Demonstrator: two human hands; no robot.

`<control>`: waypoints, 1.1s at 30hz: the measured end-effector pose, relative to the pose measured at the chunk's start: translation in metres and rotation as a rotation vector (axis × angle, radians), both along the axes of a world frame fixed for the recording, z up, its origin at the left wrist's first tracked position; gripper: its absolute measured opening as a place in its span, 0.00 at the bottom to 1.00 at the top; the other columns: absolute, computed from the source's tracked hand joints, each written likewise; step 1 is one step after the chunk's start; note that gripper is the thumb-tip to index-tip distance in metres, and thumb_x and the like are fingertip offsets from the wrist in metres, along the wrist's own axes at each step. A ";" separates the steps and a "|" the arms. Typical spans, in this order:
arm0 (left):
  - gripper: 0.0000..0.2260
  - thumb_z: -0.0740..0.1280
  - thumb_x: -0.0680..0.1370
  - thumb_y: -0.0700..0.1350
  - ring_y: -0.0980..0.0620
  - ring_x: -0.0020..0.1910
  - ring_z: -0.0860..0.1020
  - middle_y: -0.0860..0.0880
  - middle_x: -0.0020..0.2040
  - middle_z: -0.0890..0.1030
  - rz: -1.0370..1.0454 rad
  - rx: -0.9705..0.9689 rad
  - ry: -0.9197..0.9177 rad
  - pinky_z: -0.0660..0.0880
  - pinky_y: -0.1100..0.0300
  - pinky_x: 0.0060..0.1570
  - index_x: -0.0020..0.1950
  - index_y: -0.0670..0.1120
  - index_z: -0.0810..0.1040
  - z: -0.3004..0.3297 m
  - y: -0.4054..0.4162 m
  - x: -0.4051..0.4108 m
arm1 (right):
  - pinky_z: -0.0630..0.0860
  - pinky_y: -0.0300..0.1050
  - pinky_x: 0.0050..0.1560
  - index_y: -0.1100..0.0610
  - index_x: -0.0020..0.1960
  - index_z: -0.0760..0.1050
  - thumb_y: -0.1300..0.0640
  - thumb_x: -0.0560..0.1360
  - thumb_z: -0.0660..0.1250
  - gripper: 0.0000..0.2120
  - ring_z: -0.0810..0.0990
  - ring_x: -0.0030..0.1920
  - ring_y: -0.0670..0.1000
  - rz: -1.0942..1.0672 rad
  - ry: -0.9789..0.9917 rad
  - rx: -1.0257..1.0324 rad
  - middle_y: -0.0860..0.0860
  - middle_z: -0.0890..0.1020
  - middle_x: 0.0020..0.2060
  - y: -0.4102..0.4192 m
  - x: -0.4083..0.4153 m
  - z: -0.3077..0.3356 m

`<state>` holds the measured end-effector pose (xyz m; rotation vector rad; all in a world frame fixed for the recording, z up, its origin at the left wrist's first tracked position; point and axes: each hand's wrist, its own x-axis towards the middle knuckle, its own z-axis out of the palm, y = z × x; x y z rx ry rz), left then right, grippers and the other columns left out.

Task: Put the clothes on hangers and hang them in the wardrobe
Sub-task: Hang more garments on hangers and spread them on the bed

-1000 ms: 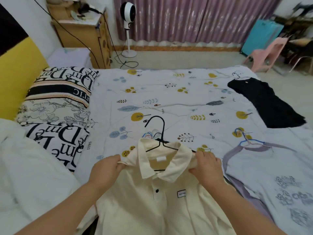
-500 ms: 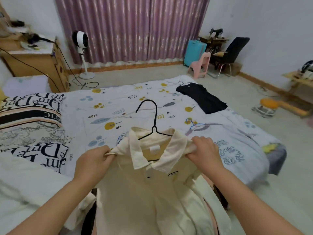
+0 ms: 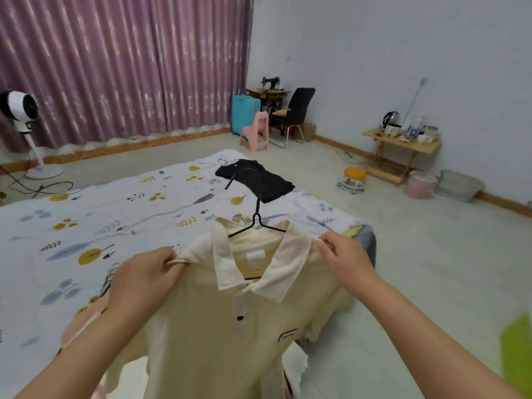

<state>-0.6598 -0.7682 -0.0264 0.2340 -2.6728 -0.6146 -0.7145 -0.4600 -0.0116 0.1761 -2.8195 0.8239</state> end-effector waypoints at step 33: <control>0.13 0.60 0.78 0.54 0.56 0.31 0.68 0.51 0.31 0.71 -0.454 0.184 -0.333 0.62 0.63 0.33 0.38 0.49 0.74 -0.039 0.321 -0.251 | 0.74 0.52 0.40 0.44 0.32 0.63 0.55 0.77 0.62 0.16 0.74 0.41 0.56 -0.285 0.036 0.050 0.49 0.76 0.36 0.342 -0.235 -0.035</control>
